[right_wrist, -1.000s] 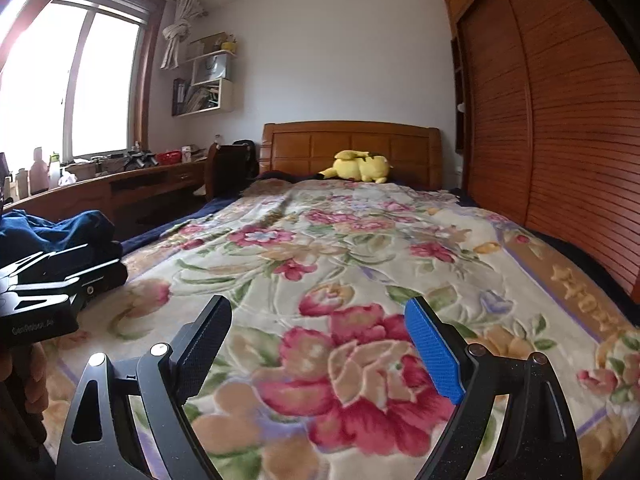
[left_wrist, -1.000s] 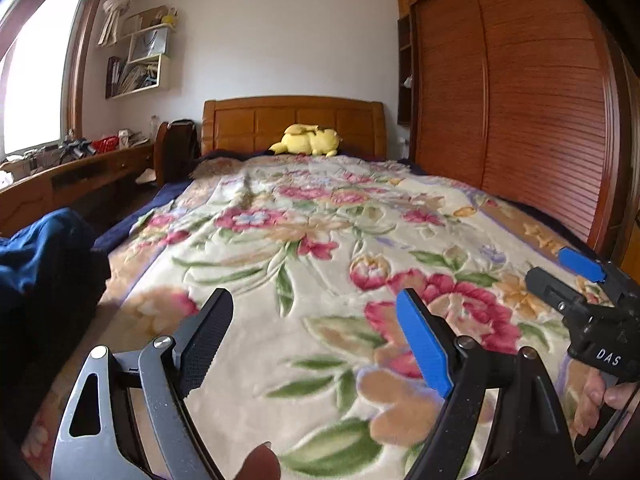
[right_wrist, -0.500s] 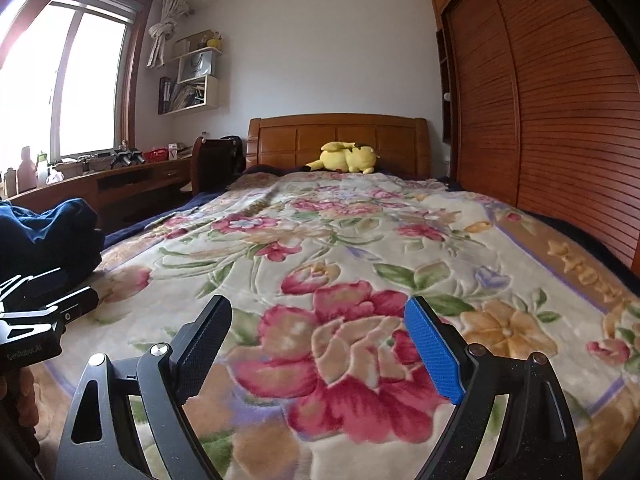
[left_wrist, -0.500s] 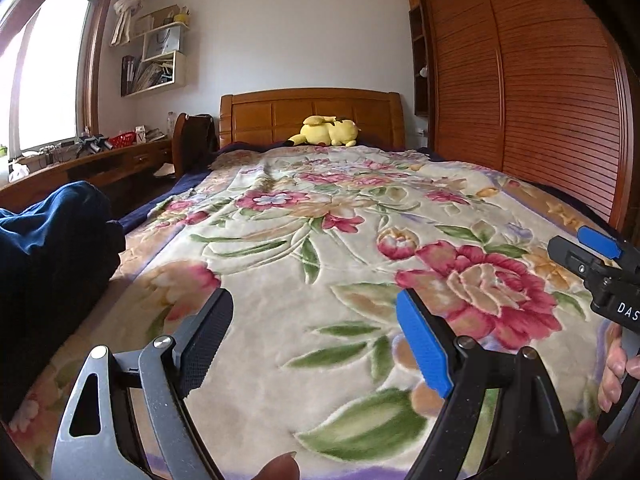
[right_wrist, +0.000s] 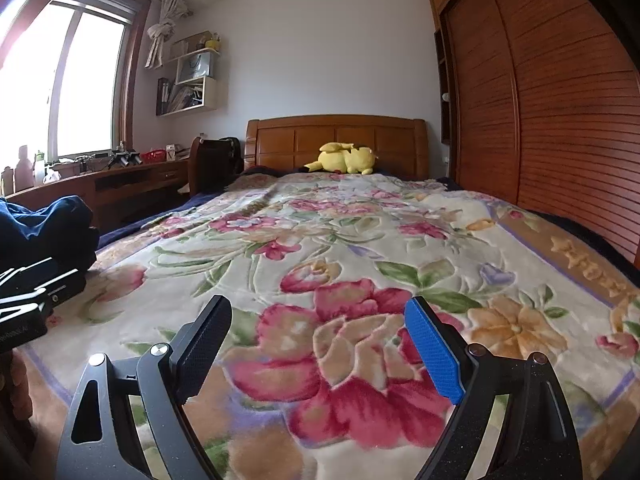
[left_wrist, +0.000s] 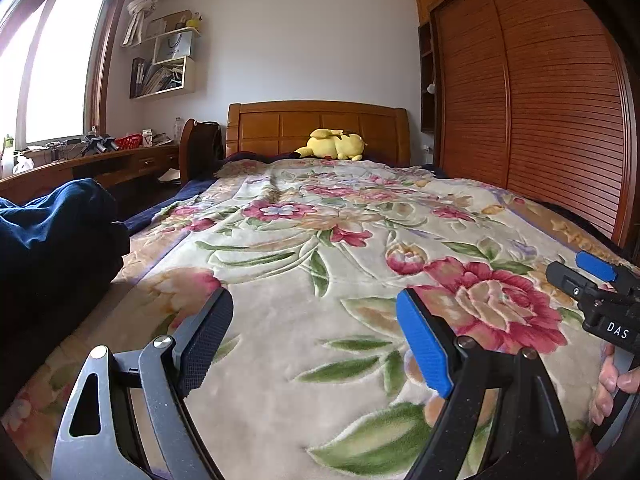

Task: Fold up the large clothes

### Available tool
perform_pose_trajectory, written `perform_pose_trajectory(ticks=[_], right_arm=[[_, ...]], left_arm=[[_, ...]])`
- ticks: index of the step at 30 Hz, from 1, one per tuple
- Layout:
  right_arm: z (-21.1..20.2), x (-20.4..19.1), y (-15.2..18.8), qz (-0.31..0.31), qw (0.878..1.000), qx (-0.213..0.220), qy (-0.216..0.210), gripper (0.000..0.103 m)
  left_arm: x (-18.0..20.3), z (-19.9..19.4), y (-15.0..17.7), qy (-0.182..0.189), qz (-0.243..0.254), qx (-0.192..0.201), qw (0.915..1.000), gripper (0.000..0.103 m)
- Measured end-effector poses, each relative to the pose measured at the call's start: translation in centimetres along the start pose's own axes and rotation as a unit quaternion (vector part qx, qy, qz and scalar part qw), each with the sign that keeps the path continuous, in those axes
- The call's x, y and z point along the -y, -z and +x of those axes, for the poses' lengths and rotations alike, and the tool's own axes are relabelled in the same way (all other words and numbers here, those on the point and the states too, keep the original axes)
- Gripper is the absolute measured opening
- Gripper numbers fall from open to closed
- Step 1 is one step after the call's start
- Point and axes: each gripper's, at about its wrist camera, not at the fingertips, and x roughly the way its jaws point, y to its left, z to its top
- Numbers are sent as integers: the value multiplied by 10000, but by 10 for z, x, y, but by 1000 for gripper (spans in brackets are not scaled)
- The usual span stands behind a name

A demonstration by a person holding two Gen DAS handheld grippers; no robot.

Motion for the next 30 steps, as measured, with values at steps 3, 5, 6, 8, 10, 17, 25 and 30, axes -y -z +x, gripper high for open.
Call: perform_pose_trajectory(ticks=[3,5,6,8,10,17,25,30], right_arm=[[0,4,-2,18,10000,-15,-10,89],[-1,4,-2,6,10000,-4,-26,89],[-2,5,-3,0,10000,-2,-26,89],[-2,5,-3,-1,10000,1,-30,89],[-2,5,-3,-12,10000,3,-41,89],[-1,6,-3,-39,10000,5,-67,89],[-2,7,-2,-44,10000,5,-84,89],[-1,8,-2,-27,10000,13,-91,89]], left_arm=[[0,0,0,5,18,3,10000,84],[0,0,0,-16,13,3,10000,84],[-1,0,0,-20,17,-1,10000,84],[-1,0,0,-17,17,6,10000,84],[-1,0,0,-20,21,8,10000,84],[0,0,1,-22,25,2,10000,84],[-1,0,1,-28,40,-1,10000,84],[-2,0,2,-26,40,4,10000,84]])
